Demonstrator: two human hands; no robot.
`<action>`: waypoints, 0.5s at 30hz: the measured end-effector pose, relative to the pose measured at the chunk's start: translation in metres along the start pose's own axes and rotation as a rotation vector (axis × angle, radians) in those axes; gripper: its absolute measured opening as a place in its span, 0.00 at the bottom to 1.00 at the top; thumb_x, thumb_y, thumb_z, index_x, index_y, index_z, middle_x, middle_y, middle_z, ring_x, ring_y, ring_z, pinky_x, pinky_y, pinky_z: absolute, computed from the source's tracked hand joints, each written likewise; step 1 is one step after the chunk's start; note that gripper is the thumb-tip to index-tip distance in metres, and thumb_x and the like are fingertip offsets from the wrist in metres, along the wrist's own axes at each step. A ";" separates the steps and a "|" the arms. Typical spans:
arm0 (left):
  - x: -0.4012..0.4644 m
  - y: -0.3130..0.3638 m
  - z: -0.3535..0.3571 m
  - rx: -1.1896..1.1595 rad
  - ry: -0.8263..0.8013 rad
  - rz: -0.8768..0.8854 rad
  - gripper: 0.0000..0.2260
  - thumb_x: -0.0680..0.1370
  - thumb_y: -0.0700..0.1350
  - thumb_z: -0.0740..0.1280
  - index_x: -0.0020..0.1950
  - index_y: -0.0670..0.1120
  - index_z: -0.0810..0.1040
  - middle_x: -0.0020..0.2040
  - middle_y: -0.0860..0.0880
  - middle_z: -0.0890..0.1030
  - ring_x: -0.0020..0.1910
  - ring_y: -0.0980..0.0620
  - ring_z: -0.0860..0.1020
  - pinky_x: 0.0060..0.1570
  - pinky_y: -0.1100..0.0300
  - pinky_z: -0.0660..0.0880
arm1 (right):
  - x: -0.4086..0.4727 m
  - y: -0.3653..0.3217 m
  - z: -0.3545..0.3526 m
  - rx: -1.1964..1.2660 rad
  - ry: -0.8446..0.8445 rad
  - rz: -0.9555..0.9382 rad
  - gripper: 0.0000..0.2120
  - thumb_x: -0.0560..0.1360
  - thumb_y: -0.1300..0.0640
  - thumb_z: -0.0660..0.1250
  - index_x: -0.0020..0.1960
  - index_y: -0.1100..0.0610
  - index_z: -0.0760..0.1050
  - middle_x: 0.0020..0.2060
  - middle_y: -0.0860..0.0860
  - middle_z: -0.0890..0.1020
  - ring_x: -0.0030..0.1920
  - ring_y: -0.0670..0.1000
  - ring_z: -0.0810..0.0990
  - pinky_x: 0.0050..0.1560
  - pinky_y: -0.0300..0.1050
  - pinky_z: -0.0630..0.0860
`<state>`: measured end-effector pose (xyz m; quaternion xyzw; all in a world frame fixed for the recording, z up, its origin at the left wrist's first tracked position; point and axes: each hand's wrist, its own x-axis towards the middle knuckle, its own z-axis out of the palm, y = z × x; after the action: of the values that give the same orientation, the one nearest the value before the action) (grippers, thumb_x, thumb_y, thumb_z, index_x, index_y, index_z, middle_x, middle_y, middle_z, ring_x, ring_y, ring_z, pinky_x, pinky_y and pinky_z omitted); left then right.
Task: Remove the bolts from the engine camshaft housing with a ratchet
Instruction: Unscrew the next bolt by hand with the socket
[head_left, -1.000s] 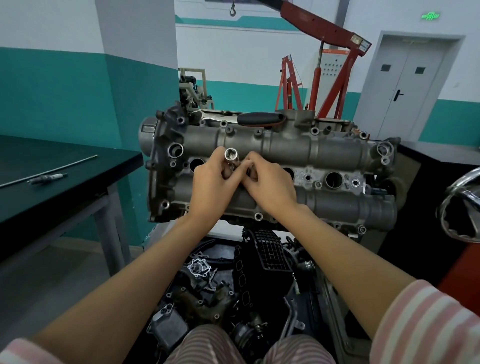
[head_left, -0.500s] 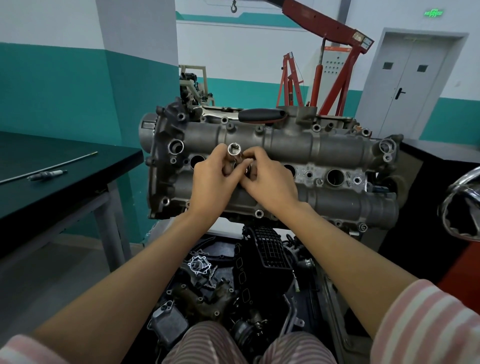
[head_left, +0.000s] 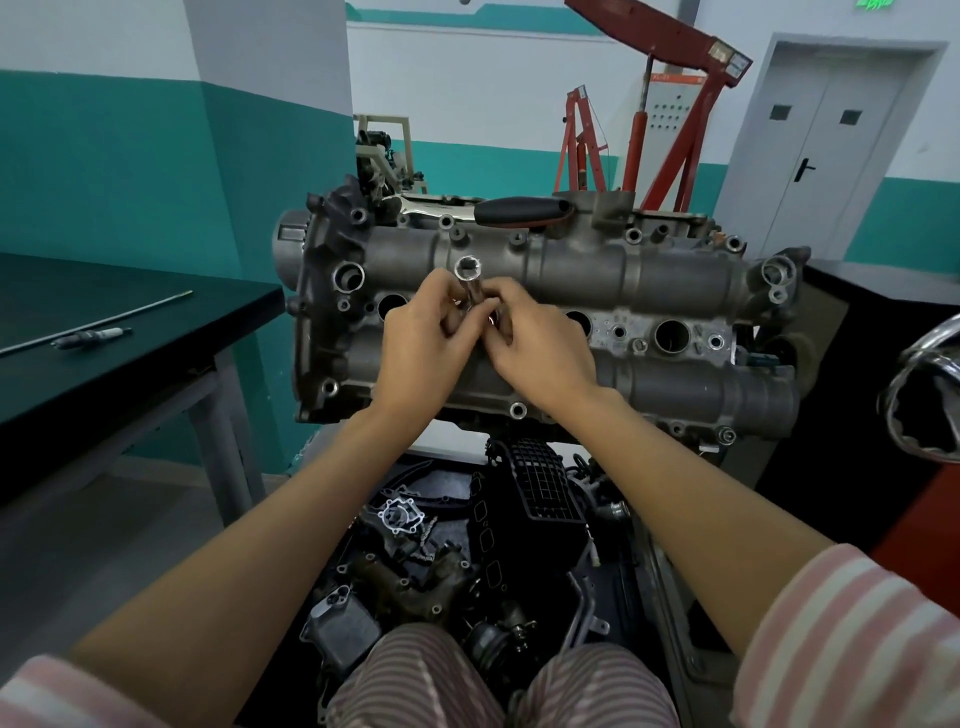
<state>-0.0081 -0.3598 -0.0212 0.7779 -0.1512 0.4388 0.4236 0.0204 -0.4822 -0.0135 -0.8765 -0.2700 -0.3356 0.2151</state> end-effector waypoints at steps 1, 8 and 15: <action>0.000 0.001 0.001 -0.014 0.011 -0.017 0.11 0.75 0.45 0.69 0.43 0.38 0.74 0.28 0.42 0.73 0.26 0.54 0.68 0.28 0.66 0.65 | 0.001 0.000 0.000 0.024 -0.007 0.037 0.14 0.76 0.51 0.61 0.60 0.52 0.70 0.34 0.47 0.78 0.36 0.50 0.77 0.32 0.43 0.63; -0.003 0.000 0.001 0.041 -0.033 0.065 0.06 0.77 0.44 0.66 0.48 0.42 0.74 0.26 0.50 0.71 0.26 0.56 0.69 0.27 0.69 0.62 | -0.002 0.000 -0.001 -0.027 -0.020 -0.032 0.12 0.78 0.55 0.58 0.60 0.55 0.72 0.40 0.55 0.81 0.41 0.58 0.78 0.34 0.45 0.63; -0.001 -0.003 0.004 0.025 0.015 0.002 0.09 0.76 0.44 0.69 0.44 0.39 0.74 0.27 0.50 0.71 0.26 0.56 0.68 0.28 0.67 0.64 | -0.002 -0.001 -0.001 -0.007 -0.040 -0.004 0.17 0.76 0.52 0.59 0.64 0.52 0.67 0.40 0.50 0.81 0.41 0.53 0.80 0.36 0.47 0.70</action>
<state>-0.0043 -0.3610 -0.0245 0.7796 -0.1435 0.4469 0.4145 0.0181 -0.4822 -0.0136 -0.8832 -0.2748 -0.3194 0.2059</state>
